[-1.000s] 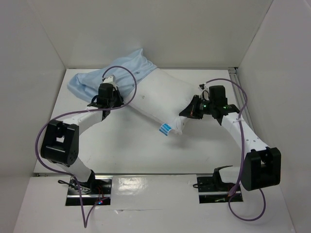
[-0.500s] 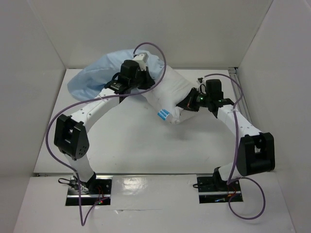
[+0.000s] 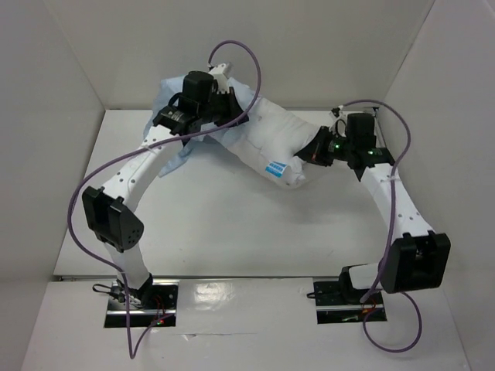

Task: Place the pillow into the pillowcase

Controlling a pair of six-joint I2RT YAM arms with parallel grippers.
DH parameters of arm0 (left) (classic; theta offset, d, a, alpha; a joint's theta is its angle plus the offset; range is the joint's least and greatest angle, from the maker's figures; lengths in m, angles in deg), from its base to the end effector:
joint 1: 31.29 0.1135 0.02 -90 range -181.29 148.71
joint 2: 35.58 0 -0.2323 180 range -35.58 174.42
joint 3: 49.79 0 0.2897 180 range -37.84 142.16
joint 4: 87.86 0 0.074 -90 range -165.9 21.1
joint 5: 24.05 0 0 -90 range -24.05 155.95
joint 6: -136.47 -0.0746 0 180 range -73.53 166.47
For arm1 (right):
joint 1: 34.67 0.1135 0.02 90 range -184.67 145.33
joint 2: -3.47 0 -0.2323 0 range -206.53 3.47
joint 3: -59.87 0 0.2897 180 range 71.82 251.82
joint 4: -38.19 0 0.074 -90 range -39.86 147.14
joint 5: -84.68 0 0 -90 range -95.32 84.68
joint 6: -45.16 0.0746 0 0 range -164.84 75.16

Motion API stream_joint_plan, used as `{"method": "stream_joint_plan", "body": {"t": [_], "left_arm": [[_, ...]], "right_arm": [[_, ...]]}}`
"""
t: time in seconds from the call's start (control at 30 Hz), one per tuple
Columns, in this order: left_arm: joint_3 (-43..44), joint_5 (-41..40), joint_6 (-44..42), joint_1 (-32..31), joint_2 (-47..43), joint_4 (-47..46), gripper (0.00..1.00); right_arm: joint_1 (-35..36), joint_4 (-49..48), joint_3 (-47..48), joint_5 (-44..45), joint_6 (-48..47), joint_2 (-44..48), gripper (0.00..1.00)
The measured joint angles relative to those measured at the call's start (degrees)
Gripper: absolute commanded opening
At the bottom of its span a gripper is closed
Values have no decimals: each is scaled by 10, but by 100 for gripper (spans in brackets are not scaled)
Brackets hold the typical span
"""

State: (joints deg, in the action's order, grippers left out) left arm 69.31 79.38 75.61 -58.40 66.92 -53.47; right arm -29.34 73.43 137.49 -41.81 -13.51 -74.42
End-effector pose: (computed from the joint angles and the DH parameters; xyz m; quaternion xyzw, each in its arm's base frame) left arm 0.4260 -0.2376 0.3783 0.0547 0.8035 -0.3592 0.4716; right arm 0.3643 0.0785 0.2614 0.0503 0.8550 0.4010 0.3252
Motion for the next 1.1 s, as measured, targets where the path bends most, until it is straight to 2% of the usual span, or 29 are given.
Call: {"method": "stream_joint_plan", "body": {"t": [0.1, 0.23, 0.33, 0.43, 0.53, 0.67, 0.73, 0.8, 0.83, 0.87, 0.9, 0.93, 0.97, 1.0, 1.03, 1.07, 1.1], "left_arm": [[18, 3, 0, 0, -22, 76, 0], [10, -15, 9, -25, -94, 193, 0], [7, -33, 16, -54, -166, 267, 0], [52, -40, 29, -64, -203, 340, 0], [112, -45, 42, -64, -206, 380, 0], [117, -40, 48, -64, -197, 379, 0], [135, -34, 45, -55, -147, 382, 0], [186, -28, 37, -42, -62, 386, 0], [219, -26, 33, -34, -12, 384, 8], [250, -26, 25, -27, 44, 376, 41], [291, -26, 15, -19, 108, 373, 61], [321, -23, 7, -13, 165, 352, 77], [341, -24, -1, -7, 216, 324, 98], [345, -27, -10, -2, 251, 302, 100], [341, -31, -13, 1, 271, 283, 100], [325, -43, -24, 3, 278, 259, 100], [312, -52, -31, 5, 276, 245, 100]], "right_arm": [[-5, 84, 64, 9, -60, 41, 0], [0, 182, 139, 28, -130, 127, 0], [13, 238, 155, 31, -150, 196, 0], [16, 301, 172, 35, -148, 237, 0], [18, 366, 187, 41, -123, 241, 0], [18, 434, 168, 56, -80, 222, 0], [18, 433, 142, 59, -55, 204, 0], [14, 419, 108, 61, -30, 176, 0], [9, 398, 86, 60, -19, 160, 0], [2, 377, 68, 59, -8, 142, 0], [-13, 350, 50, 54, 2, 112, 7], [-27, 320, 36, 46, 11, 79, 26], [-43, 285, 25, 40, 24, 43, 40], [-64, 251, 21, 33, 32, 9, 52], [-84, 211, 20, 28, 40, -28, 70], [-106, 169, 21, 33, 42, -65, 78], [-120, 149, 23, 45, 47, -90, 81]]}}
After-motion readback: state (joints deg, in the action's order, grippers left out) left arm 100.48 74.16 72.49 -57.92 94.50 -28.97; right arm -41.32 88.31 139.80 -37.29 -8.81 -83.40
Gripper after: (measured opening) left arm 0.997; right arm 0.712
